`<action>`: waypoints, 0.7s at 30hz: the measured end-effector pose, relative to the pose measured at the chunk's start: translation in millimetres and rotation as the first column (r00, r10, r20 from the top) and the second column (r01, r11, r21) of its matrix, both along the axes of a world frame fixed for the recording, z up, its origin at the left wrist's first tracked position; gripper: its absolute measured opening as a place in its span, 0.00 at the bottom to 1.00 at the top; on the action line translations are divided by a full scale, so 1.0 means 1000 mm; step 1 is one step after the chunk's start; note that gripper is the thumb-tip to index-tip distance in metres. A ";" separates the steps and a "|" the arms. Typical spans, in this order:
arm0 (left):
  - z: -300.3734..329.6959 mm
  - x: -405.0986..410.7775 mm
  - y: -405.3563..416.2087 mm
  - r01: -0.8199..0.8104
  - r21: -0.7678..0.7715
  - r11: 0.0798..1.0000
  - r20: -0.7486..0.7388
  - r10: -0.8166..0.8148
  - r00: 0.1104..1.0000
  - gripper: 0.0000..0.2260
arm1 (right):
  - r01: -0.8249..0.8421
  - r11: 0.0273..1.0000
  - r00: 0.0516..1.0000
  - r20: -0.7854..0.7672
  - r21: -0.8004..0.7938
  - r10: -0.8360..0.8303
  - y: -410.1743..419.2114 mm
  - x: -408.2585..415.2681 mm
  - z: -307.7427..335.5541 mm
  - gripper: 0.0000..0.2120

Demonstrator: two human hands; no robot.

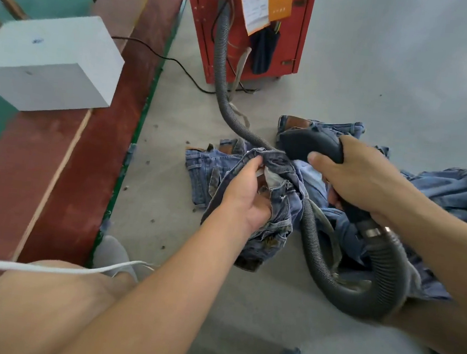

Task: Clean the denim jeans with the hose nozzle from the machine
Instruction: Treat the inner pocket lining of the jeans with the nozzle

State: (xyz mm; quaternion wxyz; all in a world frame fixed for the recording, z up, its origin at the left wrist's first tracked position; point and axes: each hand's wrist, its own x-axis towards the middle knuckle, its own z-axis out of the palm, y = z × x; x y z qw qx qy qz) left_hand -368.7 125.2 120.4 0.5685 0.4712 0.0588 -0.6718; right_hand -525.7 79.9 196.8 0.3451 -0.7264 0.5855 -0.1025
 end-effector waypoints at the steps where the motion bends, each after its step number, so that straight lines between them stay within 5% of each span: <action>1: 0.000 0.001 -0.001 -0.010 0.005 1.000 0.003 0.010 1.000 0.19 | -0.008 1.000 1.000 -0.011 -0.019 0.008 0.001 -0.004 0.001 0.15; 6: 0.001 0.005 -0.004 -0.054 0.040 0.998 0.016 0.053 0.998 0.16 | -0.202 0.977 0.954 -0.239 -0.063 0.182 0.016 -0.006 0.004 0.15; 11: 0.003 0.006 -0.003 -0.089 0.041 0.995 -0.014 0.089 0.996 0.10 | -0.082 0.997 0.992 -0.095 0.002 0.082 0.008 0.010 0.004 0.13; 16: -0.001 0.002 -0.001 -0.057 0.014 0.998 -0.038 0.058 0.998 0.07 | -0.146 0.982 0.981 -0.145 -0.121 0.128 0.015 0.007 -0.004 0.14; 21: 0.001 -0.006 0.003 -0.066 -0.025 0.998 -0.102 0.063 0.993 0.11 | 0.243 0.970 0.928 0.288 0.004 -0.234 -0.008 0.004 -0.001 0.18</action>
